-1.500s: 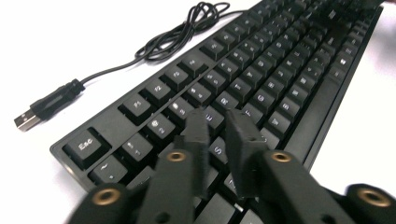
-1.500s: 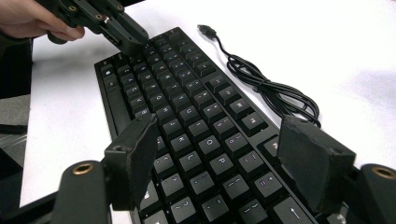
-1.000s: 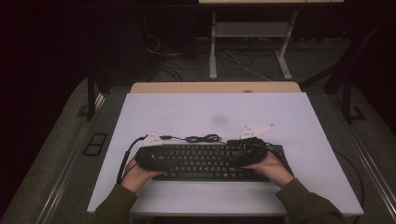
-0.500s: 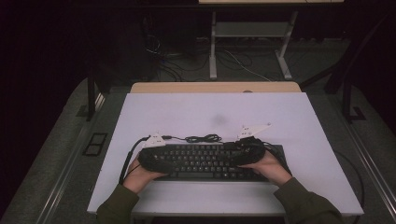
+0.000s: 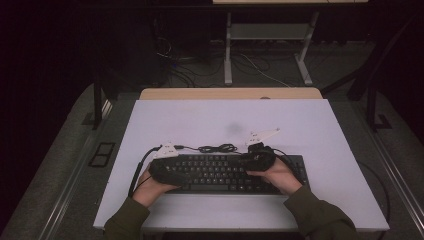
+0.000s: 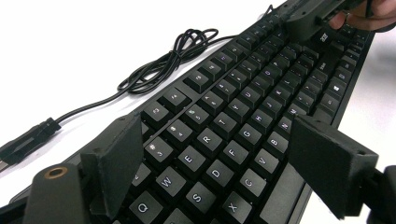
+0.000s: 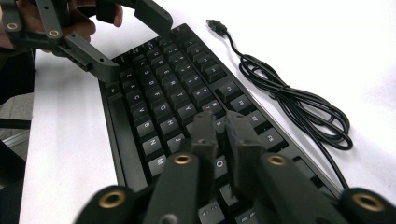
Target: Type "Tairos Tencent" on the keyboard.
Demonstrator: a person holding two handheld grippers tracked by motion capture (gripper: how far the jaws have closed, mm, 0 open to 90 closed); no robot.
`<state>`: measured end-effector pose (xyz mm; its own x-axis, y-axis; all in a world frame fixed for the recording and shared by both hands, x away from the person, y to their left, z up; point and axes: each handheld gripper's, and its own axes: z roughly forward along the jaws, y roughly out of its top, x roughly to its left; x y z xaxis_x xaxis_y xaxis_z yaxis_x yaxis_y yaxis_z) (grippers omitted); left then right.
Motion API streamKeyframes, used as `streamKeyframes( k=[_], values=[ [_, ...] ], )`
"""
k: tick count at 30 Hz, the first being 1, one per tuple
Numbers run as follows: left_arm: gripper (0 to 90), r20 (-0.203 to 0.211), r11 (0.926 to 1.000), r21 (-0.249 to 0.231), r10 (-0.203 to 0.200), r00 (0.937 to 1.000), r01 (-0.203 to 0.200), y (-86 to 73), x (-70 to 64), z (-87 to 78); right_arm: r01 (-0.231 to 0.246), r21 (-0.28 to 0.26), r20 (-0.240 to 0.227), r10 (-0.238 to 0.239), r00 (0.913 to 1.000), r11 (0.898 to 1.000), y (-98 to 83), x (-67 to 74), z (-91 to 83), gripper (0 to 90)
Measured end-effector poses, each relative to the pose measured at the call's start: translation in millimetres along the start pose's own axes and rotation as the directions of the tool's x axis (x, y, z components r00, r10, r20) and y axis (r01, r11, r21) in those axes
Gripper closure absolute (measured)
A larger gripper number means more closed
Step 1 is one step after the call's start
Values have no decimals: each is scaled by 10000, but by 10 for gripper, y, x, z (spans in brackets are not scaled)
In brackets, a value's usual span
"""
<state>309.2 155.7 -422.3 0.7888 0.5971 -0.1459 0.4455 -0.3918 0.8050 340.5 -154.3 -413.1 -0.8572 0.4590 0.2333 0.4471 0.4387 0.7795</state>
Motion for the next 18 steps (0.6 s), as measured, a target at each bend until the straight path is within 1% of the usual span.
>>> streamKeyframes(
  k=[2, 3, 8, 12, 18],
  values=[
    [177, -1, 10000, -4, -7, 10000, 7, 0, -1, 0, 33, 28, -38, -33, 10000, 10000, 14, 1, 23, 886],
    [177, -1, 10000, -2, 5, 10000, -5, 0, -1, 0, 55, 42, -32, -55, 10000, 10000, 20, 2, 37, 890],
    [176, -16, 10000, -16, 52, 10000, -52, -1, -2, 3, 141, 202, -98, -139, 9999, 9997, 44, 1, 116, 892],
    [176, -6, 10000, -23, 85, 10000, -85, -1, -4, 8, 64, 341, -123, -60, 9999, 9994, 59, 1, 178, 891],
    [176, -16, 9999, 6, 124, 9999, -124, -3, 0, 7, 115, 594, -149, -107, 9998, 9982, 56, 18, 268, 891]
  ],
)
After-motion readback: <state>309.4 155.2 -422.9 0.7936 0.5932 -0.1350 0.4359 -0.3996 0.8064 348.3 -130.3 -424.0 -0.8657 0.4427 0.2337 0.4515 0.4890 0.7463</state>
